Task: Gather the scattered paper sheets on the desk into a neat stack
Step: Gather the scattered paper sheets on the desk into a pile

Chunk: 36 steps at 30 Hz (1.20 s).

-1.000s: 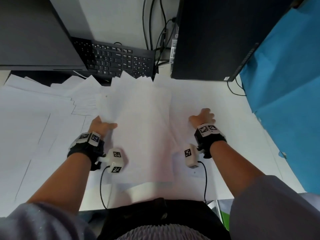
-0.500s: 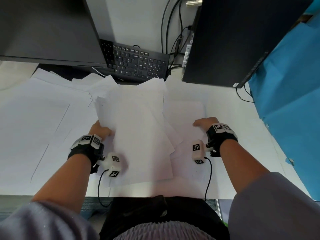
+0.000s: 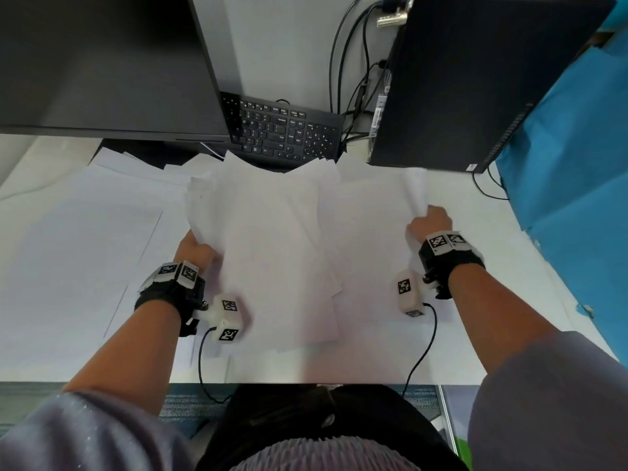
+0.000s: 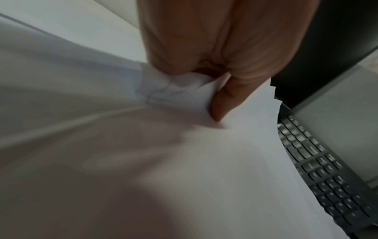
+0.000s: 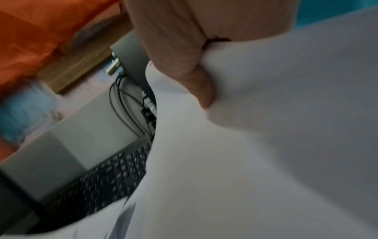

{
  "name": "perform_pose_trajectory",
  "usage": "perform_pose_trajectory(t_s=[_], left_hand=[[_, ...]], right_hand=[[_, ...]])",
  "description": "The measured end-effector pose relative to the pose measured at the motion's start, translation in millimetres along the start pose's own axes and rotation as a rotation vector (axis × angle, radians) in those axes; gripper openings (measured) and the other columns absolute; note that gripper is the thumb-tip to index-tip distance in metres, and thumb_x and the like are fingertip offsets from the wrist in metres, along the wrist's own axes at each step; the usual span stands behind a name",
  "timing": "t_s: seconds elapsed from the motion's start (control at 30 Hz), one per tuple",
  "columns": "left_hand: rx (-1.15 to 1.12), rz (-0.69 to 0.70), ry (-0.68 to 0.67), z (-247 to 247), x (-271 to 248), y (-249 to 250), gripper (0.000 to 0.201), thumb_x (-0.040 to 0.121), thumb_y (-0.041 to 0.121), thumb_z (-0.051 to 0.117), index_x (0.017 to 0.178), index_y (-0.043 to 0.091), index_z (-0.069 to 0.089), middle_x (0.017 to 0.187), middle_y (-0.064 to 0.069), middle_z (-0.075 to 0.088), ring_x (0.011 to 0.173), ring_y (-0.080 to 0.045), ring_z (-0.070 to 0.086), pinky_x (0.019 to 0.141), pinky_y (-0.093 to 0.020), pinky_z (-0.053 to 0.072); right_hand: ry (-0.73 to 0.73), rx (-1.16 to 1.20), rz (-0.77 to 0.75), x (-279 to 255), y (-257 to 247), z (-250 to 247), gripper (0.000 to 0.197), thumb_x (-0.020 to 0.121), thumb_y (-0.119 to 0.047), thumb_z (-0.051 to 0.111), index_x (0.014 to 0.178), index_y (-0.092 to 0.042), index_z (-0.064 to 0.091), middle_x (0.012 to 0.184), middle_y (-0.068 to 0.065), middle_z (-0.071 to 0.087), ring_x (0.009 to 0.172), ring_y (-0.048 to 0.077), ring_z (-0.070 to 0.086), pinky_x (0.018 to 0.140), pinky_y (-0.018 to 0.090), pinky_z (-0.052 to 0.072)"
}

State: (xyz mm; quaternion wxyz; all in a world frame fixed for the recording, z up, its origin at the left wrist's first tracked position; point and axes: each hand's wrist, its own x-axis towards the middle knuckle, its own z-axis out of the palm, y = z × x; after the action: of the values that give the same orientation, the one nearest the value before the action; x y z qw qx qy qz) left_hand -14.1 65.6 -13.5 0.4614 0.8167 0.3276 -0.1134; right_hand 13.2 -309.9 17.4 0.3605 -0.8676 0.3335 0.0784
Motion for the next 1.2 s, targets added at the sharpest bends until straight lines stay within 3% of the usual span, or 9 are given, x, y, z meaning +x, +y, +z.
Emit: perform_pose_trajectory(t_s=[0.2, 0.3, 0.43, 0.7, 0.83, 0.93, 1.0, 1.1, 1.2], left_hand=[[-0.067, -0.040, 0.076, -31.4, 15.6, -2.4, 0.053, 0.080, -0.014, 0.054, 0.132, -0.001, 0.047, 0.133, -0.022, 0.054, 0.122, -0.039, 0.050, 0.097, -0.039, 0.039], [-0.096, -0.051, 0.078, -44.5, 26.9, -9.9, 0.052, 0.079, -0.016, 0.053, 0.129, -0.001, 0.050, 0.130, -0.021, 0.056, 0.119, -0.038, 0.052, 0.094, -0.038, 0.040], [-0.099, -0.070, 0.073, -64.4, 45.1, -21.8, 0.053, 0.078, -0.017, 0.053, 0.127, 0.001, 0.051, 0.127, -0.022, 0.058, 0.117, -0.040, 0.054, 0.094, -0.040, 0.042], [-0.072, -0.129, -0.014, -83.9, 78.6, -38.7, 0.057, 0.076, -0.015, 0.054, 0.128, 0.005, 0.051, 0.122, -0.020, 0.060, 0.114, -0.041, 0.055, 0.099, -0.048, 0.043], [-0.073, -0.125, -0.034, -101.1, 105.4, -43.3, 0.059, 0.073, -0.016, 0.056, 0.128, 0.005, 0.052, 0.124, -0.020, 0.060, 0.113, -0.041, 0.056, 0.100, -0.056, 0.043], [-0.059, -0.100, -0.031, -112.2, 113.8, -42.0, 0.056, 0.075, -0.017, 0.055, 0.126, 0.005, 0.053, 0.119, -0.019, 0.061, 0.114, -0.040, 0.055, 0.100, -0.053, 0.042], [-0.083, -0.090, -0.046, -115.0, 115.1, -42.8, 0.053, 0.074, -0.019, 0.054, 0.118, 0.010, 0.056, 0.102, -0.013, 0.065, 0.107, -0.037, 0.057, 0.095, -0.049, 0.045], [-0.087, -0.070, -0.079, -112.0, 117.2, -49.3, 0.051, 0.073, -0.021, 0.049, 0.112, 0.012, 0.056, 0.094, -0.010, 0.063, 0.096, -0.032, 0.058, 0.085, -0.043, 0.046], [-0.062, -0.057, -0.092, -108.8, 123.0, -55.2, 0.056, 0.074, -0.018, 0.051, 0.122, 0.009, 0.055, 0.101, -0.013, 0.063, 0.103, -0.038, 0.060, 0.091, -0.049, 0.048]], right_hand=[[0.270, 0.176, 0.014, 17.3, -23.8, -23.3, 0.032, 0.089, -0.003, 0.044, 0.116, -0.002, 0.060, 0.120, 0.020, 0.063, 0.109, 0.035, 0.060, 0.077, 0.026, 0.040], [0.217, 0.144, 0.040, 14.4, -31.1, -13.0, 0.032, 0.091, -0.006, 0.045, 0.120, -0.001, 0.056, 0.124, 0.020, 0.059, 0.114, 0.035, 0.057, 0.085, 0.032, 0.045], [0.215, 0.118, 0.029, 2.8, -44.2, 15.5, 0.013, 0.087, 0.000, 0.042, 0.088, -0.008, 0.053, 0.103, 0.021, 0.063, 0.104, 0.037, 0.061, 0.076, 0.034, 0.047], [0.422, -0.094, -0.492, -1.3, -141.1, 11.7, 0.034, 0.080, -0.002, 0.042, 0.105, -0.015, 0.062, 0.101, 0.009, 0.066, 0.092, 0.032, 0.061, 0.074, 0.037, 0.047], [0.241, 0.088, -0.263, -4.1, -174.7, 34.4, 0.037, 0.082, -0.003, 0.041, 0.113, -0.009, 0.062, 0.102, 0.009, 0.062, 0.094, 0.027, 0.060, 0.073, 0.028, 0.043], [-0.065, -0.047, -0.097, -11.4, -149.7, 77.1, 0.030, 0.090, -0.008, 0.042, 0.114, 0.000, 0.058, 0.114, 0.013, 0.059, 0.110, 0.033, 0.058, 0.087, 0.036, 0.046], [-0.248, -0.061, 0.069, -18.8, -130.9, 102.1, 0.034, 0.089, -0.016, 0.052, 0.119, -0.002, 0.057, 0.123, 0.016, 0.058, 0.117, 0.033, 0.056, 0.086, 0.035, 0.046], [-0.338, -0.041, 0.207, -24.6, -119.4, 124.3, 0.052, 0.079, -0.021, 0.066, 0.128, -0.008, 0.055, 0.131, 0.011, 0.056, 0.116, 0.029, 0.057, 0.080, 0.029, 0.045], [-0.374, -0.085, 0.262, -29.5, -121.6, 130.6, 0.045, 0.079, -0.027, 0.064, 0.120, -0.009, 0.060, 0.123, 0.015, 0.059, 0.103, 0.032, 0.061, 0.089, 0.033, 0.050]])
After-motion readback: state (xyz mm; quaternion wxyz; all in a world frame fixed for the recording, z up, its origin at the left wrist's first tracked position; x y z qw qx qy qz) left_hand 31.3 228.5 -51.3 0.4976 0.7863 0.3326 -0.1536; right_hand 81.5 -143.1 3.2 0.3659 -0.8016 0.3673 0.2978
